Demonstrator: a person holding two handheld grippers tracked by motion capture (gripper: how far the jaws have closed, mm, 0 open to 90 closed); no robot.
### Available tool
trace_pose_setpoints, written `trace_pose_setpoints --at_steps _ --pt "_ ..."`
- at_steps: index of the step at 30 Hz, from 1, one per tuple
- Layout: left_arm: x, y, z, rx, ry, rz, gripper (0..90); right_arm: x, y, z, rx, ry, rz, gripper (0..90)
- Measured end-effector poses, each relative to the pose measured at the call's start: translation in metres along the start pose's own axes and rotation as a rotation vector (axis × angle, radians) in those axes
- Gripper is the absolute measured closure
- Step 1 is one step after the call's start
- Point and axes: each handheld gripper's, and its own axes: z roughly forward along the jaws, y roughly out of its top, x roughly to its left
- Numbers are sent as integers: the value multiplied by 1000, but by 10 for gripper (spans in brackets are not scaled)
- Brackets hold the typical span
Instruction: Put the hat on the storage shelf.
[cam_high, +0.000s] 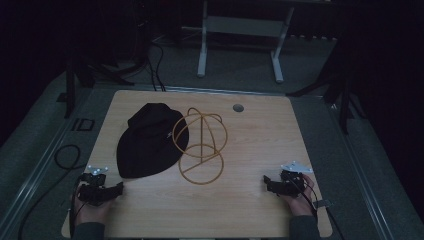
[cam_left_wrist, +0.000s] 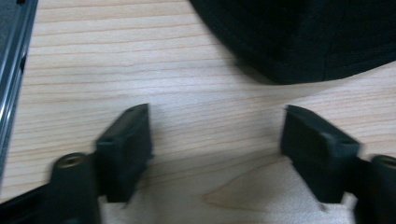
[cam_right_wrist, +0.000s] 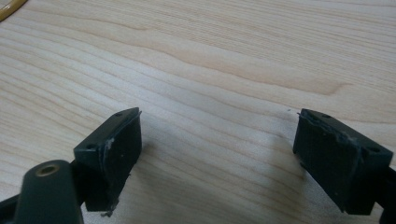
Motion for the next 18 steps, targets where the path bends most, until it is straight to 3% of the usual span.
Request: trace_pose_setpoints --at_steps 5,18 --pt "4 1 -2 6 -12 -11 378 0 0 0 0 0 0 151" --pt "2 6 -12 -6 -34 9 403 0 0 0 0 0 0 151"
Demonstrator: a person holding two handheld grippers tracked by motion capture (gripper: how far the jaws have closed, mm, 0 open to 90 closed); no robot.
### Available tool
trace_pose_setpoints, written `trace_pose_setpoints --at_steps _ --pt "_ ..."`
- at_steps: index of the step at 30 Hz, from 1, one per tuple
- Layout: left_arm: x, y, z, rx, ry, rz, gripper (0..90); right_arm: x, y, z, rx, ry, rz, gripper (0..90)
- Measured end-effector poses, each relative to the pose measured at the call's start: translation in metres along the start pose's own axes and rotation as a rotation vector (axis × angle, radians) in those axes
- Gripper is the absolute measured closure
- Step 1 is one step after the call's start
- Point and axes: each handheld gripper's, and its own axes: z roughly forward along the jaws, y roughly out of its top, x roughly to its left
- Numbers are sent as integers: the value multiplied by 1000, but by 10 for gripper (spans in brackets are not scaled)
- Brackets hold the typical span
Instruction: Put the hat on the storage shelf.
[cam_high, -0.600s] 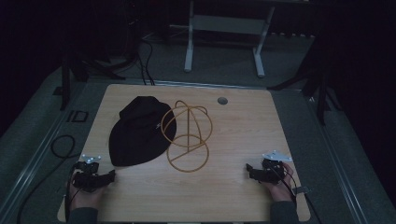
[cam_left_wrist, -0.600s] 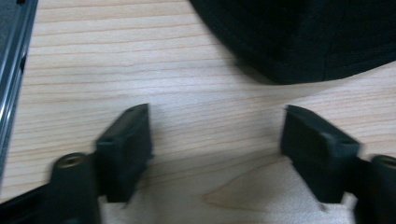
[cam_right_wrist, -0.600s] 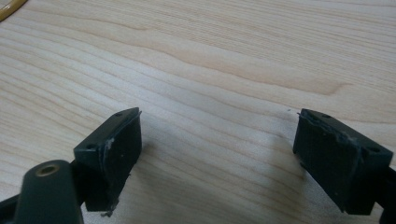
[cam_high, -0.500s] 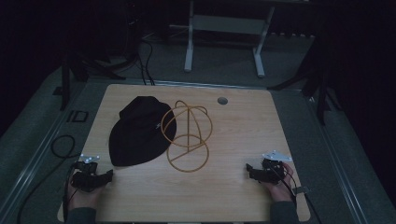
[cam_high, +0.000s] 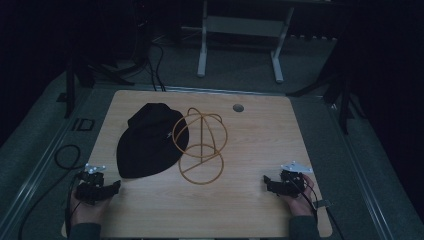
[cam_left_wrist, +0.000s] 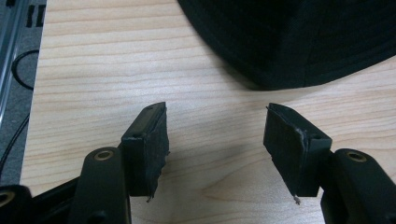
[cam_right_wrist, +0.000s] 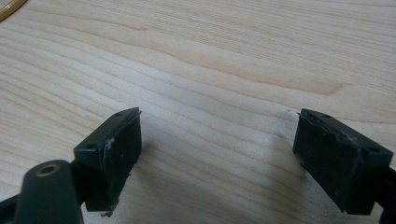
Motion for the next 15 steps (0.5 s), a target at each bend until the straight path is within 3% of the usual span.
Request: trace_pose_setpoints --at_steps 10,15 --pt "0 2 -1 -4 -9 -5 414 0 0 0 0 1 -1 151" --pt "-2 6 -4 0 -29 11 429 0 0 0 1 1 -1 151"
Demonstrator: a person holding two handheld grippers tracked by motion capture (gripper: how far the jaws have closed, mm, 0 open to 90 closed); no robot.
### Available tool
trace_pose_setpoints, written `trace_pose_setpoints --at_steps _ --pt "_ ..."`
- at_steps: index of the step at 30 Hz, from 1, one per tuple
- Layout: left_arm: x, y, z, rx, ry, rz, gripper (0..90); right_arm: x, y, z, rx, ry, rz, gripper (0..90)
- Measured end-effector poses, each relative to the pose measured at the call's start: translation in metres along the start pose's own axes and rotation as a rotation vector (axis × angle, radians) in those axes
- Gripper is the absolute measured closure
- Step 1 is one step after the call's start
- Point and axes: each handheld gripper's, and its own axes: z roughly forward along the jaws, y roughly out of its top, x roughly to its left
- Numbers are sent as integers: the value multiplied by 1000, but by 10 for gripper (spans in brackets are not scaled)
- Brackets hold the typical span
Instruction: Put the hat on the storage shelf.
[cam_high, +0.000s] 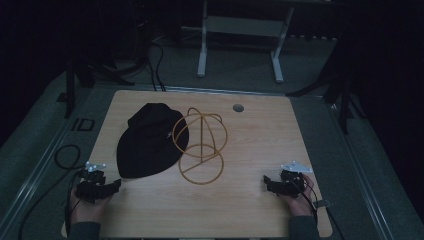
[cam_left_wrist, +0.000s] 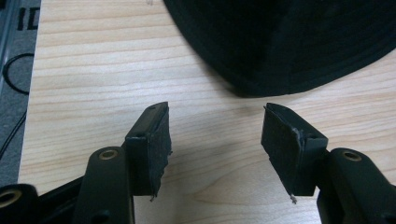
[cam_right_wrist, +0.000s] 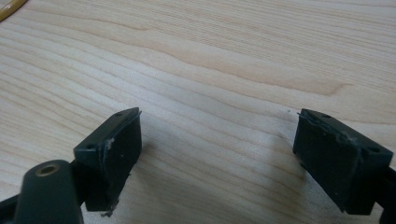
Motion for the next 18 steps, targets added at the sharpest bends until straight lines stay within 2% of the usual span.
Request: trace_pose_setpoints --at_steps 8,18 --pt "-3 9 -5 37 -12 26 430 0 0 0 0 0 0 151" --pt "1 22 -11 30 -55 32 457 0 0 0 0 0 1 151"
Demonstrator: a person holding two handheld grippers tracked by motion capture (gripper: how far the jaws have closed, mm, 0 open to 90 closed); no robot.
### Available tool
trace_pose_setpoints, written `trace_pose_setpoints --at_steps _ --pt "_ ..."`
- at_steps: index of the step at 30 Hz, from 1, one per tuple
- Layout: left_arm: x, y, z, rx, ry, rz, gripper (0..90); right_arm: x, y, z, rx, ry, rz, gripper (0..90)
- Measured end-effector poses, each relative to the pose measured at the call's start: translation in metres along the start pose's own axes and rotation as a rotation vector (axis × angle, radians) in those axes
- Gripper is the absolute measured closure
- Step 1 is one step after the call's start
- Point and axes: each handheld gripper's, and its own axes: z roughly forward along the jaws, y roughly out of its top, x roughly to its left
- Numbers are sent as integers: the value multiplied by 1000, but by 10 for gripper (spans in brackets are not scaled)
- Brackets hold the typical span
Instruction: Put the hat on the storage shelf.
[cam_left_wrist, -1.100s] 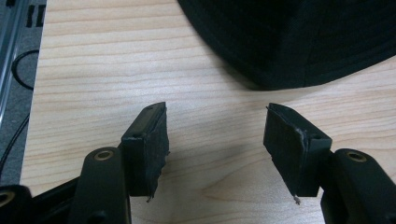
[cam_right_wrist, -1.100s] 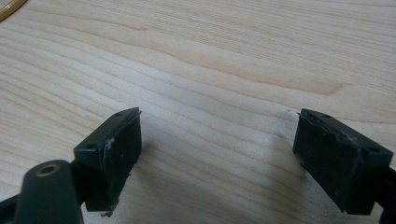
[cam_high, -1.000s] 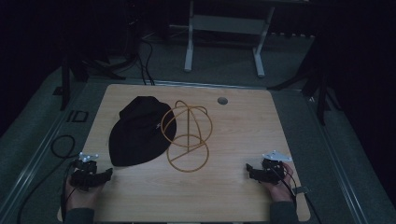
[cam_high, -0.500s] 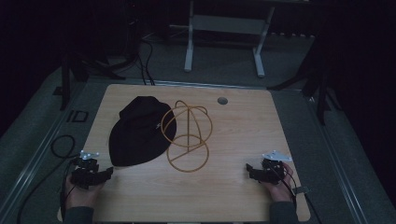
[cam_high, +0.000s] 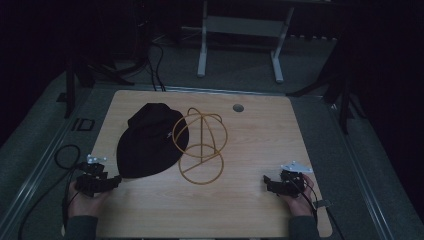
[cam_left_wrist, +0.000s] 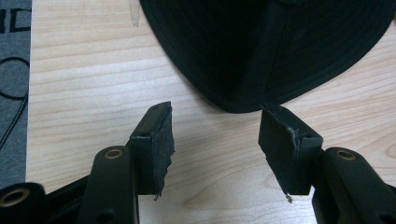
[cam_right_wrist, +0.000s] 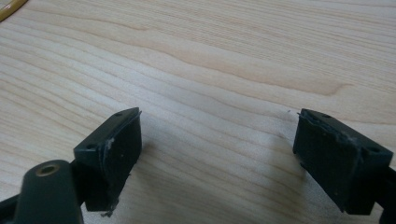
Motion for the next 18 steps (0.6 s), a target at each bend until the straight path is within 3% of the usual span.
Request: trace_pose_setpoints --at_steps 18 --pt "-1 24 -4 19 -25 20 522 0 0 0 1 0 2 152"
